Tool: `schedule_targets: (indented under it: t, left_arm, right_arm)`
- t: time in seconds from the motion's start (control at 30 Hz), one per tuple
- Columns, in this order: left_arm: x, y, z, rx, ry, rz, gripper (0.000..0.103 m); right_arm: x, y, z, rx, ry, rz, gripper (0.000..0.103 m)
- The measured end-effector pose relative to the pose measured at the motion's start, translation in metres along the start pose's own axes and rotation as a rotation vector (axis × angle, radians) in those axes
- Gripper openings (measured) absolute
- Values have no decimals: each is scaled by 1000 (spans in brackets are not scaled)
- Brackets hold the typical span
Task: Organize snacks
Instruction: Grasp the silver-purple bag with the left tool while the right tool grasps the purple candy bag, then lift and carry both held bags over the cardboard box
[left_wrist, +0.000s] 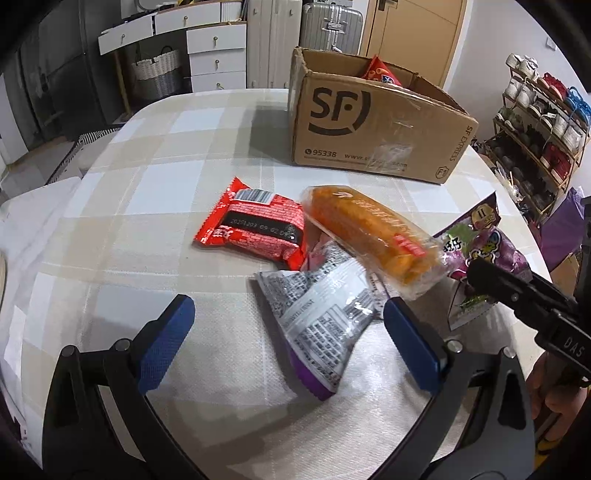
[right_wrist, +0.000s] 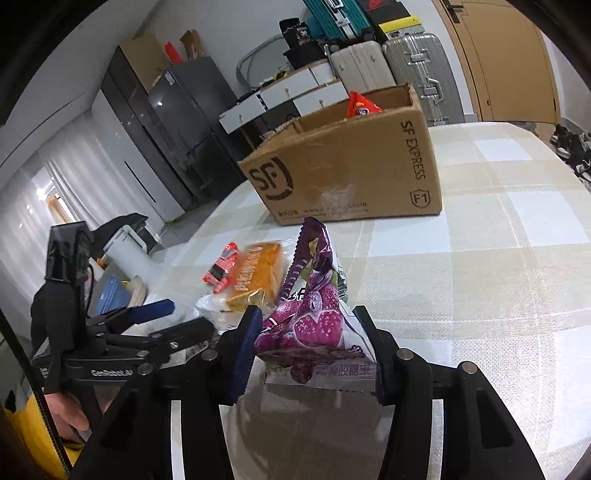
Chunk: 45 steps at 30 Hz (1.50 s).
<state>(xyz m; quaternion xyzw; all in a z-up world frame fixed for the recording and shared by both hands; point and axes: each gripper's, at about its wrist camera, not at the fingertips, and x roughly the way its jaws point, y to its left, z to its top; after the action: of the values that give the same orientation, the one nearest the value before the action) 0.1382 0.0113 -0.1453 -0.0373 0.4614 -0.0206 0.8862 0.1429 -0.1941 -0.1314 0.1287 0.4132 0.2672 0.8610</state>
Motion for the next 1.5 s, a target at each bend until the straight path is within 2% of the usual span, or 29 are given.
schedule_targets:
  t: [0.27,0.33,0.43,0.53,0.57,0.67,0.8,1.1,1.43,1.5]
  left_arm:
    - [11,-13,8,10,35,11,102]
    - [19,-13,9,2,57,35,102]
    - [28,-12,8,-17,69,8,102]
    - [31,-9,6,-40,77,-41,83]
    - [29,-10,6,-35,72,-46,74]
    - [25,-12,5,-20,68,-89,55]
    - [14,-7,-2,-32,48,-87,51]
    - [-38,12,-11,-66,-16,-98,51]
    - [-136,0,8,11,-207,-158,51]
    - [-153,-5,15,33,-239,-141,51]
  right_arm:
    - [-21,1,1,0,-63,10,51]
    - [-27,0,1,0,-84,11,51]
    - [-29,-4,1,16,-86,20,51]
    - [-28,-6,1,24,-84,26,51]
    - [-29,-6,-1,25,-83,29,51]
    - [-30,-6,0,26,-88,32,51]
    - [-43,-11,1,38,-141,48,51]
    - [-55,-12,2,65,-167,67,51]
    - [-135,53,51,-69,-244,91,51]
    - [-154,68,64,-97,-276,85,51]
